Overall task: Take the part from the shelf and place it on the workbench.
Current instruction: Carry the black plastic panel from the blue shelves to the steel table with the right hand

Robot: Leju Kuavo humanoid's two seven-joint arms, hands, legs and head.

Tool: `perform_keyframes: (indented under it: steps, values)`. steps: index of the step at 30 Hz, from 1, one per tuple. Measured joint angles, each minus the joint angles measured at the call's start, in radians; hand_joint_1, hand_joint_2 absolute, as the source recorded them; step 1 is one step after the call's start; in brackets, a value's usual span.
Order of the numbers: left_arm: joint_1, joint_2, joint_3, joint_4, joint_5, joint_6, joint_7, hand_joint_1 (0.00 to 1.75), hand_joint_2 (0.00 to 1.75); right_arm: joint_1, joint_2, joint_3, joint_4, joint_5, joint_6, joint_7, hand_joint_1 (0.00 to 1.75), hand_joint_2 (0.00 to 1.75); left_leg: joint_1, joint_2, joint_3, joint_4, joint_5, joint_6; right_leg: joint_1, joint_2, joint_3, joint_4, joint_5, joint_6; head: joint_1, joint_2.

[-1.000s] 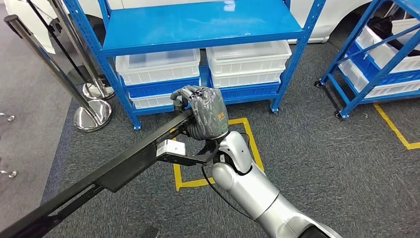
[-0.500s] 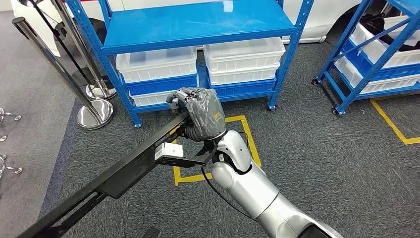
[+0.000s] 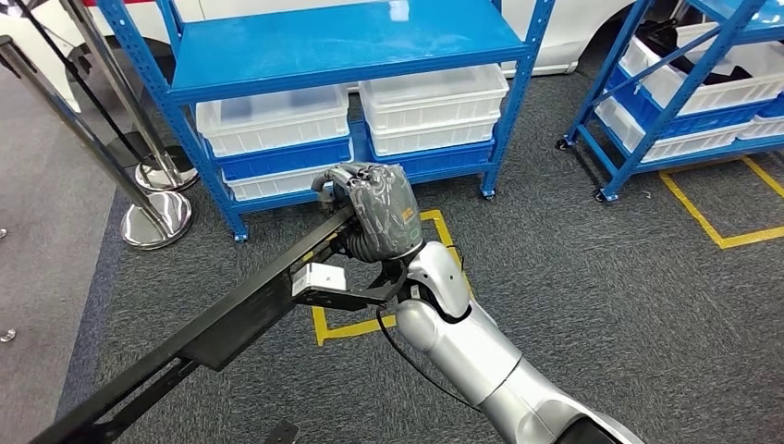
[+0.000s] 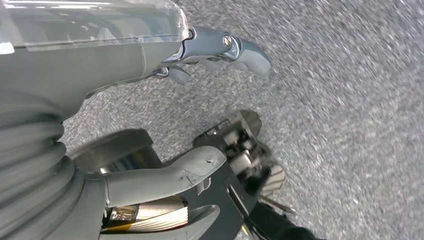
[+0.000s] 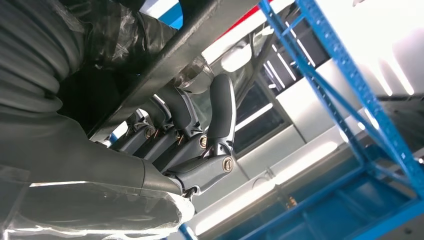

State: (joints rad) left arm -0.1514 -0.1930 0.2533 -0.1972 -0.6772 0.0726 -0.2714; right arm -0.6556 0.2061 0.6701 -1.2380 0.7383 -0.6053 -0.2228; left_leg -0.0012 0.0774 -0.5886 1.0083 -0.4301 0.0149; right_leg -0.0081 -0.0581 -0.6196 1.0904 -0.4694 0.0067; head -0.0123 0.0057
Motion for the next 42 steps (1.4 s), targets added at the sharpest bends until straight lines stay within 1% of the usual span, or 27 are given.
perform_keyframes:
  steps: [2, 4, 6, 8, 9, 10, 11, 12, 13, 15, 17, 19, 21, 23, 24, 25, 26, 27, 29, 31, 32, 35, 37, 39, 40, 41, 42]
  values:
    - [0.000, 0.000, 0.000, 0.000, -0.005, -0.002, -0.001, 0.00, 1.75, -0.004, 0.001, 0.001, 0.000, -0.002, 0.004, -0.003, 1.75, 1.75, -0.005, 0.016, -0.003, 0.008, -0.005, -0.010, 0.007, -0.016, 0.011, -0.038, 0.003, -0.015, 0.000, 0.000]
    - [0.000, 0.000, 0.000, 0.000, -0.007, -0.005, 0.001, 0.00, 1.75, -0.004, 0.002, 0.001, 0.000, -0.003, 0.009, -0.004, 1.75, 1.75, -0.004, 0.033, -0.004, 0.011, -0.009, -0.019, 0.007, 0.009, 0.007, -0.041, 0.009, -0.031, 0.000, 0.000]
    - [-0.001, 0.000, 0.000, 0.000, -0.011, -0.011, 0.007, 0.00, 1.75, -0.005, 0.002, 0.001, -0.001, -0.003, 0.010, -0.004, 1.75, 1.75, 0.001, 0.005, -0.017, 0.046, -0.039, -0.030, 0.004, 0.031, 0.005, -0.045, 0.016, -0.044, 0.000, 0.000]
    - [0.002, 0.001, 0.000, 0.000, -0.014, -0.017, 0.014, 0.00, 1.75, -0.005, 0.003, 0.001, -0.003, -0.003, 0.010, -0.005, 1.75, 1.75, 0.006, -0.045, -0.061, 0.152, -0.101, -0.038, 0.003, 0.053, 0.003, -0.046, 0.021, -0.051, 0.000, 0.000]
    - [0.005, 0.001, 0.000, 0.000, -0.014, -0.019, 0.017, 0.00, 1.75, -0.004, 0.003, 0.001, -0.003, -0.004, 0.010, -0.004, 1.75, 1.75, 0.006, -0.058, -0.091, 0.219, -0.130, -0.040, 0.003, 0.066, 0.001, -0.046, 0.023, -0.054, 0.000, 0.000]
    - [0.007, 0.002, 0.000, 0.000, -0.015, -0.020, 0.022, 0.00, 1.75, -0.002, 0.002, 0.001, -0.003, -0.004, 0.010, -0.004, 1.75, 1.75, 0.007, -0.064, -0.113, 0.267, -0.145, -0.040, 0.005, 0.080, 0.001, -0.045, 0.024, -0.054, 0.000, 0.000]
    - [0.009, 0.004, 0.000, 0.000, -0.016, -0.021, 0.028, 0.00, 1.75, 0.000, 0.001, 0.001, -0.003, -0.005, 0.010, -0.004, 1.75, 1.75, 0.006, -0.067, -0.123, 0.286, -0.141, -0.039, 0.005, 0.094, 0.000, -0.045, 0.024, -0.055, 0.000, 0.000]
    - [0.009, 0.005, 0.001, 0.000, -0.017, -0.021, 0.035, 0.00, 1.75, 0.002, 0.000, 0.001, -0.005, -0.006, 0.009, -0.004, 1.75, 1.75, 0.006, -0.070, -0.114, 0.265, -0.118, -0.036, 0.006, 0.109, 0.000, -0.043, 0.025, -0.055, 0.000, 0.000]
    - [0.008, 0.007, 0.001, 0.000, -0.018, -0.022, 0.041, 0.00, 1.75, 0.004, -0.002, 0.001, -0.008, -0.006, 0.009, -0.004, 1.75, 1.75, 0.006, -0.079, -0.089, 0.212, -0.083, -0.032, 0.006, 0.122, 0.001, -0.042, 0.025, -0.054, 0.000, 0.000]
    - [0.006, 0.012, 0.004, 0.000, -0.022, -0.023, 0.048, 0.00, 1.75, 0.005, -0.003, 0.001, -0.017, -0.006, 0.009, -0.004, 1.75, 1.75, 0.008, -0.124, -0.031, 0.084, -0.026, -0.021, 0.004, 0.147, -0.001, -0.040, 0.026, -0.051, 0.000, 0.000]
    - [0.004, 0.016, 0.007, 0.000, -0.023, -0.024, 0.050, 0.00, 1.75, 0.005, -0.004, 0.001, -0.022, -0.006, 0.008, -0.004, 1.75, 1.75, 0.008, -0.154, -0.002, 0.021, -0.016, -0.014, 0.000, 0.168, -0.009, -0.040, 0.031, -0.040, 0.000, 0.000]
    - [0.002, 0.018, 0.007, 0.000, -0.024, -0.024, 0.051, 0.00, 1.75, 0.008, -0.008, 0.000, -0.026, -0.006, 0.008, -0.004, 1.75, 1.75, 0.008, -0.138, 0.006, 0.005, -0.014, -0.008, -0.003, 0.189, -0.015, -0.045, 0.038, -0.026, 0.000, 0.000]
    - [-0.002, 0.019, 0.008, 0.000, -0.024, -0.025, 0.050, 0.00, 1.75, 0.010, -0.012, -0.001, -0.034, -0.006, 0.008, -0.004, 1.75, 1.75, 0.011, -0.113, 0.013, -0.016, -0.003, 0.001, 0.001, 0.161, -0.025, -0.028, 0.023, -0.015, 0.000, 0.000]
    - [-0.005, 0.020, 0.013, 0.000, -0.022, -0.029, 0.048, 0.00, 1.75, 0.011, -0.015, -0.002, -0.044, -0.005, 0.008, -0.005, 1.75, 1.75, 0.010, -0.087, 0.018, -0.028, 0.003, 0.009, 0.004, 0.100, -0.066, 0.061, -0.031, -0.010, 0.001, 0.000]
    - [-0.005, 0.020, 0.016, 0.000, -0.019, -0.033, 0.046, 0.00, 1.75, 0.012, -0.016, -0.002, -0.048, -0.005, 0.008, -0.005, 1.75, 1.75, 0.009, -0.074, 0.017, -0.028, 0.003, 0.011, 0.002, 0.081, -0.096, 0.122, -0.061, -0.007, 0.001, 0.000]
    - [-0.004, 0.021, 0.021, 0.000, -0.014, -0.040, 0.043, 0.00, 1.75, 0.014, -0.017, -0.002, -0.052, -0.005, 0.008, -0.005, 1.75, 1.75, 0.008, -0.059, 0.016, -0.027, 0.002, 0.012, -0.001, 0.073, -0.121, 0.175, -0.080, -0.003, 0.001, 0.000]
    - [-0.004, 0.022, 0.025, 0.000, -0.009, -0.050, 0.040, 0.00, 1.75, 0.017, -0.020, -0.002, -0.055, -0.004, 0.008, -0.005, 1.75, 1.75, 0.008, -0.046, 0.015, -0.025, 0.001, 0.012, -0.004, 0.068, -0.133, 0.201, -0.083, 0.000, 0.001, 0.000]
    - [-0.004, 0.022, 0.029, 0.000, -0.005, -0.062, 0.036, 0.00, 1.75, 0.019, -0.023, -0.002, -0.059, -0.002, 0.008, -0.005, 1.75, 1.75, 0.009, -0.032, 0.013, -0.022, -0.001, 0.011, -0.007, 0.063, -0.128, 0.192, -0.068, 0.004, 0.001, 0.000]
    - [-0.005, 0.023, 0.036, 0.000, -0.002, -0.084, 0.025, 0.00, 1.75, 0.022, -0.028, -0.001, -0.071, 0.002, 0.007, -0.005, 1.75, 1.75, 0.010, -0.007, 0.011, -0.012, -0.008, 0.006, -0.013, 0.036, -0.068, 0.083, -0.012, 0.009, 0.001, 0.000]
    - [-0.005, 0.023, 0.041, 0.000, -0.004, -0.090, 0.011, 0.00, 1.75, 0.023, -0.031, -0.001, -0.085, 0.004, 0.003, -0.005, 1.75, 1.75, 0.006, 0.011, 0.009, 0.002, -0.018, -0.005, -0.007, 0.001, -0.016, -0.016, 0.016, 0.002, 0.001, 0.000]
    - [-0.005, 0.024, 0.043, 0.000, -0.005, -0.086, 0.004, 0.00, 1.75, 0.026, -0.033, -0.001, -0.092, 0.003, 0.000, -0.005, 1.75, 1.75, 0.004, 0.020, 0.009, 0.007, -0.022, -0.011, -0.003, -0.006, -0.008, -0.035, 0.016, -0.004, 0.001, 0.000]
    - [-0.010, 0.026, 0.047, 0.000, -0.012, -0.077, -0.008, 0.00, 1.75, 0.041, -0.045, -0.005, -0.113, -0.002, -0.010, -0.006, 1.75, 1.75, 0.007, 0.038, 0.014, 0.012, -0.030, -0.027, 0.001, 0.022, -0.010, -0.039, 0.019, -0.024, 0.001, 0.000]
    - [-0.013, 0.030, 0.049, 0.000, -0.019, -0.077, -0.006, 0.00, 1.75, 0.052, -0.052, -0.008, -0.126, -0.004, -0.016, -0.009, 1.75, 1.75, 0.012, 0.003, -0.002, 0.056, -0.065, -0.036, -0.004, 0.042, -0.009, -0.045, 0.026, -0.036, 0.001, 0.000]
    - [-0.012, 0.037, 0.049, 0.000, -0.028, -0.080, -0.001, 0.00, 1.75, 0.065, -0.055, -0.009, -0.135, -0.007, -0.024, -0.014, 1.75, 1.75, 0.015, -0.045, -0.052, 0.172, -0.132, -0.042, -0.006, 0.065, -0.012, -0.046, 0.030, -0.043, 0.000, 0.000]
    - [-0.009, 0.040, 0.049, 0.000, -0.033, -0.083, 0.003, 0.00, 1.75, 0.076, -0.058, -0.009, -0.139, -0.008, -0.029, -0.015, 1.75, 1.75, 0.015, -0.057, -0.080, 0.234, -0.157, -0.043, -0.005, 0.078, -0.013, -0.046, 0.031, -0.045, 0.000, 0.000]
    - [-0.007, 0.042, 0.049, 0.000, -0.039, -0.088, 0.006, 0.00, 1.75, 0.089, -0.061, -0.010, -0.142, -0.009, -0.033, -0.016, 1.75, 1.75, 0.015, -0.063, -0.098, 0.273, -0.166, -0.043, -0.003, 0.092, -0.013, -0.045, 0.032, -0.045, 0.000, 0.000]
    - [-0.005, 0.044, 0.049, 0.000, -0.045, -0.092, 0.009, 0.00, 1.75, 0.103, -0.066, -0.012, -0.145, -0.011, -0.038, -0.018, 1.75, 1.75, 0.015, -0.067, -0.100, 0.277, -0.155, -0.041, -0.002, 0.106, -0.014, -0.043, 0.032, -0.045, 0.000, 0.000]
